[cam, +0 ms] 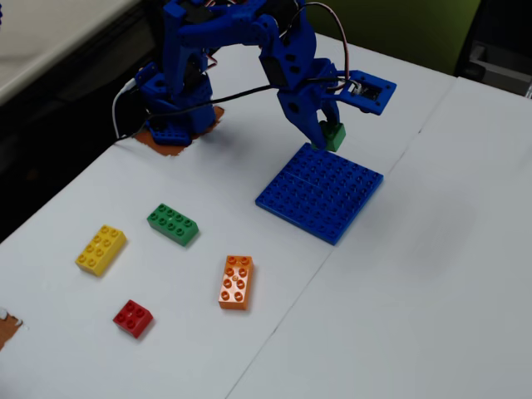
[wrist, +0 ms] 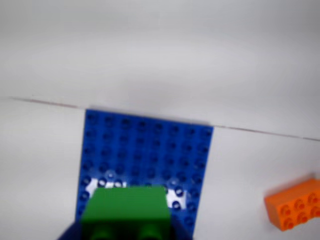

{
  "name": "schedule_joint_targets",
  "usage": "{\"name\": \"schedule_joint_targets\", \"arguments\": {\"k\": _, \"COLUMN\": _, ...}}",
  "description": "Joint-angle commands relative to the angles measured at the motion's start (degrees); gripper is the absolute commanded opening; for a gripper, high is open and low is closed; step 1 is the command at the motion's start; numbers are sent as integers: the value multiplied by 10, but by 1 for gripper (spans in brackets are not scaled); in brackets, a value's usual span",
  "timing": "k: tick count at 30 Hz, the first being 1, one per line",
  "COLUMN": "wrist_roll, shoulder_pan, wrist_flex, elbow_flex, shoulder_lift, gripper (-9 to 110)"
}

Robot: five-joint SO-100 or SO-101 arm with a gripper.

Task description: Pick up the 2x2 green block and go up the 8x8 blue block.

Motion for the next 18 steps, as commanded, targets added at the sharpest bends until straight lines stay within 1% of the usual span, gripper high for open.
{"name": "schedule_joint_targets", "arguments": {"k": 1, "wrist_roll": 3, "shoulder_pan": 18, "wrist_flex": -6, "elbow_flex": 5, "shoulder_lift": 30, "gripper": 1}}
{"name": "schedule_joint_targets", "arguments": {"k": 8, "wrist_roll": 19, "shoulder_pan": 23, "wrist_flex": 41, "elbow_flex": 10, "shoulder_lift": 32, "gripper": 1}}
{"name": "schedule_joint_targets", "arguments": {"k": 18, "wrist_roll": 44, "shoulder_pan": 31, "wrist_flex": 36, "elbow_flex": 10, "shoulder_lift": 34, "gripper": 1}}
